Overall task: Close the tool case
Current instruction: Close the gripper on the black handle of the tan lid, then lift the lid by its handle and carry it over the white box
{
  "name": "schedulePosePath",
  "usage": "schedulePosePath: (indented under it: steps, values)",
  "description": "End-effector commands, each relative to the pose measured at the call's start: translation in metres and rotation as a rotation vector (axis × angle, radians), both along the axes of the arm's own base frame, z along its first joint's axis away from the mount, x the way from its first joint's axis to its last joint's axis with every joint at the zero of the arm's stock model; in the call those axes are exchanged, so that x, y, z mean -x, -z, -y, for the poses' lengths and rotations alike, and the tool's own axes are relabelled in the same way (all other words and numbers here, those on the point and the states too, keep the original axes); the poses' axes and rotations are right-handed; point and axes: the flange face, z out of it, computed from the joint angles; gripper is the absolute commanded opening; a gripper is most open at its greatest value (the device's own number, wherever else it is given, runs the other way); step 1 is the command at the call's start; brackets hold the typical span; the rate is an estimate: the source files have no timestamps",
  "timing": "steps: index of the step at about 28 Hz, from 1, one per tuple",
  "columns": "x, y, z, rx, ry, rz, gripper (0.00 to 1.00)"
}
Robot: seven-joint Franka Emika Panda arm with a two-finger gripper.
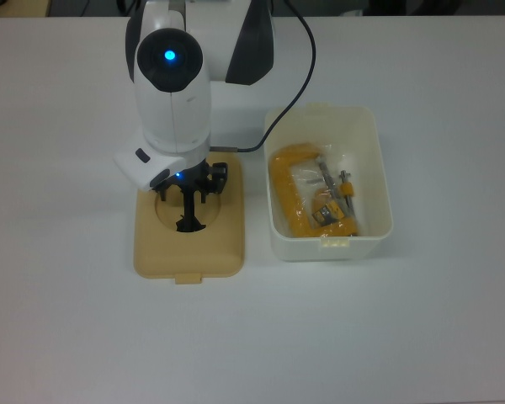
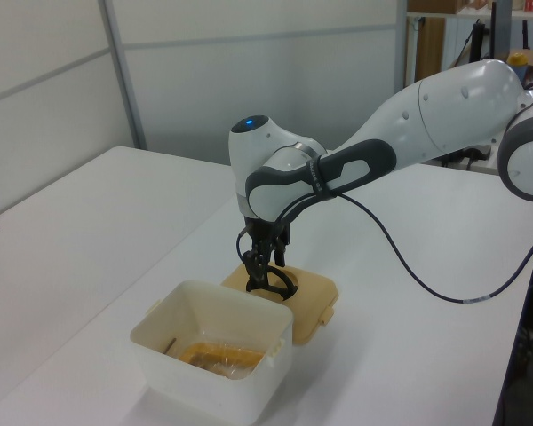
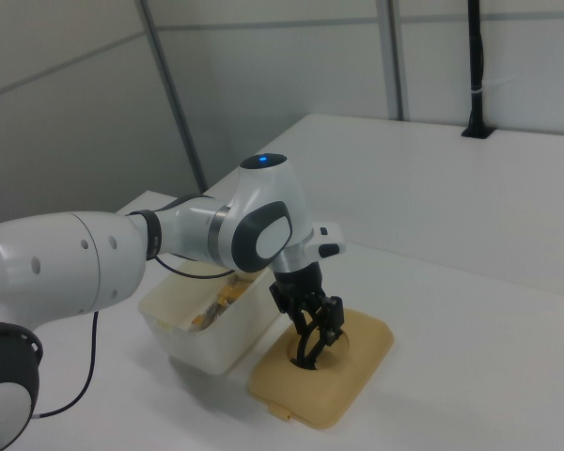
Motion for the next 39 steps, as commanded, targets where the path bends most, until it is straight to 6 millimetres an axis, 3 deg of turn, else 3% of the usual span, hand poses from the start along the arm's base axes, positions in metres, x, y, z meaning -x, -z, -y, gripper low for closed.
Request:
schedulePosePath:
  steps: [1, 14, 21, 26, 32, 39]
  values:
    - [0.002, -0.005, -0.009, 0.013, 0.027, 0.028, 0.00]
    - [0.002, -0.014, -0.019, 0.009, 0.038, 0.038, 0.00]
    - [0.002, -0.037, -0.013, 0.005, 0.049, 0.058, 0.00]
    - [0.007, -0.060, -0.005, 0.007, 0.061, 0.045, 0.00]
    - [0.021, -0.119, 0.010, -0.070, 0.043, 0.074, 0.00]
    - [0.033, -0.161, 0.013, -0.089, 0.038, 0.105, 0.00]
